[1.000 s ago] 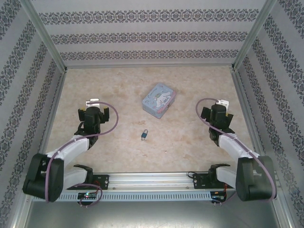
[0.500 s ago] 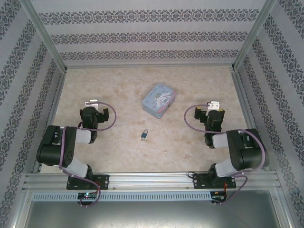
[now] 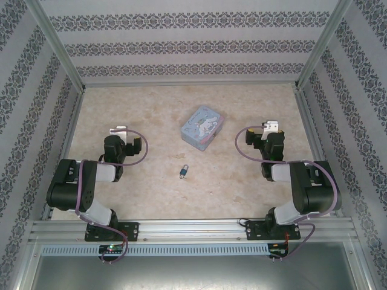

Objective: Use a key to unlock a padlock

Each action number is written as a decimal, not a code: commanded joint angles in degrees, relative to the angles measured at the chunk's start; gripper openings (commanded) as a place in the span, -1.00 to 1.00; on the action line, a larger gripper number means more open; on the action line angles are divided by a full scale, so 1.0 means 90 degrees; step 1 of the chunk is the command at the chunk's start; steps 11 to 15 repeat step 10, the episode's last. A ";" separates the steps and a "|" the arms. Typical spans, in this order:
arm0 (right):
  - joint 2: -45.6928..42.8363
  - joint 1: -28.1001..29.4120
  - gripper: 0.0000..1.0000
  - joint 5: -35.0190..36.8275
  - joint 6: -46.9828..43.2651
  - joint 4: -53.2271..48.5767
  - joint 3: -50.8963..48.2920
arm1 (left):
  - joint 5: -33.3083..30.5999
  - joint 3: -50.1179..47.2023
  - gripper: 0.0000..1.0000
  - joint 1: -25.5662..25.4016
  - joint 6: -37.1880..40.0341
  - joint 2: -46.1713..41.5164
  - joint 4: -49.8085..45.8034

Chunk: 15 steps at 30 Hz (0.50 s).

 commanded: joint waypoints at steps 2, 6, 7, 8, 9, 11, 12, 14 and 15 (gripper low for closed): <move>-0.0049 0.0050 0.96 0.0095 0.0026 0.0041 0.0001 | 0.0092 0.0117 0.99 0.0080 0.0003 0.0054 0.0287; -0.0019 0.0004 0.96 -0.0091 0.0037 -0.0073 0.0076 | 0.0091 0.0114 0.99 0.0079 0.0003 0.0051 0.0294; -0.0026 -0.0034 0.97 -0.0157 0.0046 -0.0085 0.0079 | 0.0094 0.0112 0.99 0.0079 0.0003 0.0049 0.0294; -0.0038 -0.0029 0.96 -0.0231 0.0001 -0.0048 0.0047 | 0.0097 0.0109 0.99 0.0079 0.0001 0.0051 0.0300; -0.0046 -0.0027 0.96 -0.0364 -0.0053 -0.0028 0.0029 | 0.0099 0.0103 0.99 0.0079 0.0003 0.0042 0.0303; -0.0047 -0.0027 0.96 -0.0409 -0.0055 -0.0046 0.0035 | 0.0099 0.0102 0.99 0.0080 0.0003 0.0046 0.0298; -0.0047 -0.0027 0.96 -0.0409 -0.0055 -0.0046 0.0035 | 0.0099 0.0102 0.99 0.0080 0.0003 0.0046 0.0298; -0.0047 -0.0027 0.96 -0.0409 -0.0055 -0.0046 0.0035 | 0.0099 0.0102 0.99 0.0080 0.0003 0.0046 0.0298; -0.0047 -0.0027 0.96 -0.0409 -0.0055 -0.0046 0.0035 | 0.0099 0.0102 0.99 0.0080 0.0003 0.0046 0.0298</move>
